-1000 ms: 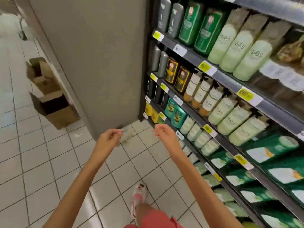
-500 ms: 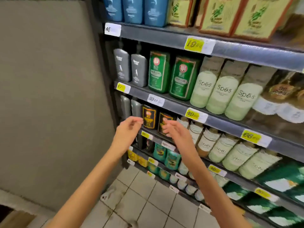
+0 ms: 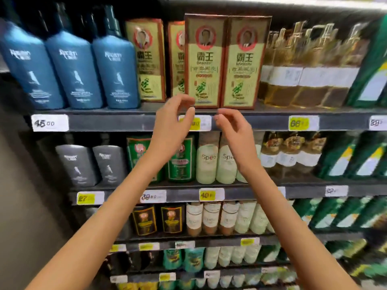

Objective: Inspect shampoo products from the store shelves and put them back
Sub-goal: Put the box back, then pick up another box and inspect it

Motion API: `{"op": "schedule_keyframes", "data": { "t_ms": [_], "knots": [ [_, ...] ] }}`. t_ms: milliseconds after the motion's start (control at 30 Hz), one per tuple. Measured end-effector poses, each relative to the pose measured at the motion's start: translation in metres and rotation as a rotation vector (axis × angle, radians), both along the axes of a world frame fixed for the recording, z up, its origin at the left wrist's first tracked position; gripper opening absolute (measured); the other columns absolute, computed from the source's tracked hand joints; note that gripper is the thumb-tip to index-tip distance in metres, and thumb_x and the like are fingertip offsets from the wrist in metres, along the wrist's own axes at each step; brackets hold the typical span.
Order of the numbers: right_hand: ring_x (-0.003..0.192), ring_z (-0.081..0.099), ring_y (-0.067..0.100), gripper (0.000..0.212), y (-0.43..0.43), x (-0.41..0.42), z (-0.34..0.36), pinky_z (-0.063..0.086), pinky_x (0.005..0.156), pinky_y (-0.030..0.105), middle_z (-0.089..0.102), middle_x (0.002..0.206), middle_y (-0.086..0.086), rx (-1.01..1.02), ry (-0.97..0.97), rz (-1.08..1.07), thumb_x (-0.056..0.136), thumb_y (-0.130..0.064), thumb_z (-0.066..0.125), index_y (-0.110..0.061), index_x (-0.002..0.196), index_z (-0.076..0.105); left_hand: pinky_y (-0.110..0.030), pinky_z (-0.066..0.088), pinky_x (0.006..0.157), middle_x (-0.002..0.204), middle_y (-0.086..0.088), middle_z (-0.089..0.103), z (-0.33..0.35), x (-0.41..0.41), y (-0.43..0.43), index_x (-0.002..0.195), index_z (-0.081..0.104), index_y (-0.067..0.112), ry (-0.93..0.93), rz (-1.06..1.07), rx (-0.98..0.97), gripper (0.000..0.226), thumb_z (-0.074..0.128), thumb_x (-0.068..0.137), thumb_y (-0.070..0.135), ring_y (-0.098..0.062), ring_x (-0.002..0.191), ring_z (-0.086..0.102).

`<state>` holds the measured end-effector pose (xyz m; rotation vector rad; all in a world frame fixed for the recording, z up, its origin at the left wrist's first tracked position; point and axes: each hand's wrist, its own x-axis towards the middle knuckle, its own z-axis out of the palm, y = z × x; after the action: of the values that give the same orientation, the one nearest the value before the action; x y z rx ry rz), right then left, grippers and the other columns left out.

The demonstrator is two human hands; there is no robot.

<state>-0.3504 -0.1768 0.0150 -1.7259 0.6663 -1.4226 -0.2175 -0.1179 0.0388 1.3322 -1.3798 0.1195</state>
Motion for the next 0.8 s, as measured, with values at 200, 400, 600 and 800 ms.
{"op": "schedule_keyframes", "data": {
  "t_ms": [200, 400, 600, 800],
  "knots": [
    [0.096, 0.058, 0.006, 0.020, -0.036, 0.000, 0.031, 0.044, 0.081, 0.008, 0.062, 0.104, -0.005, 0.001, -0.047, -0.100, 0.096, -0.020, 0.054, -0.012, 0.113, 0.061, -0.025, 0.040, 0.095, 0.117, -0.007, 0.056, 0.020, 0.020, -0.048, 0.117, 0.056, 0.007, 0.141, 0.138, -0.059, 0.026, 0.051, 0.093, 0.015, -0.016, 0.108, 0.051],
    [0.096, 0.057, 0.004, 0.020, -0.048, 0.003, 0.045, 0.043, 0.079, 0.007, 0.059, 0.105, -0.003, -0.037, -0.033, -0.116, 0.096, -0.018, 0.052, -0.011, 0.113, 0.059, -0.032, 0.038, 0.100, 0.133, -0.013, 0.045, 0.031, 0.044, -0.089, 0.134, 0.035, 0.004, 0.211, 0.106, 0.199, 0.060, 0.057, 0.089, 0.037, -0.024, 0.121, 0.045],
    [0.084, 0.051, -0.010, 0.023, -0.053, 0.003, 0.033, 0.036, 0.069, -0.004, 0.057, 0.097, -0.009, -0.051, 0.022, -0.102, 0.096, -0.018, 0.052, -0.008, 0.115, 0.060, -0.026, 0.037, 0.089, 0.135, -0.011, 0.048, 0.028, 0.055, -0.114, 0.137, 0.031, 0.004, 0.239, 0.016, 0.356, 0.072, 0.051, 0.088, 0.052, -0.020, 0.116, 0.049],
    [0.084, 0.052, -0.005, 0.021, -0.048, -0.007, 0.031, 0.037, 0.067, -0.003, 0.058, 0.095, -0.009, -0.035, 0.030, -0.096, 0.096, -0.019, 0.052, -0.009, 0.113, 0.059, -0.018, 0.044, 0.082, 0.129, -0.006, 0.053, 0.028, 0.054, -0.114, 0.132, 0.039, 0.006, 0.399, -0.147, 0.296, 0.060, 0.059, 0.087, 0.041, -0.016, 0.111, 0.054]
  ]
}}
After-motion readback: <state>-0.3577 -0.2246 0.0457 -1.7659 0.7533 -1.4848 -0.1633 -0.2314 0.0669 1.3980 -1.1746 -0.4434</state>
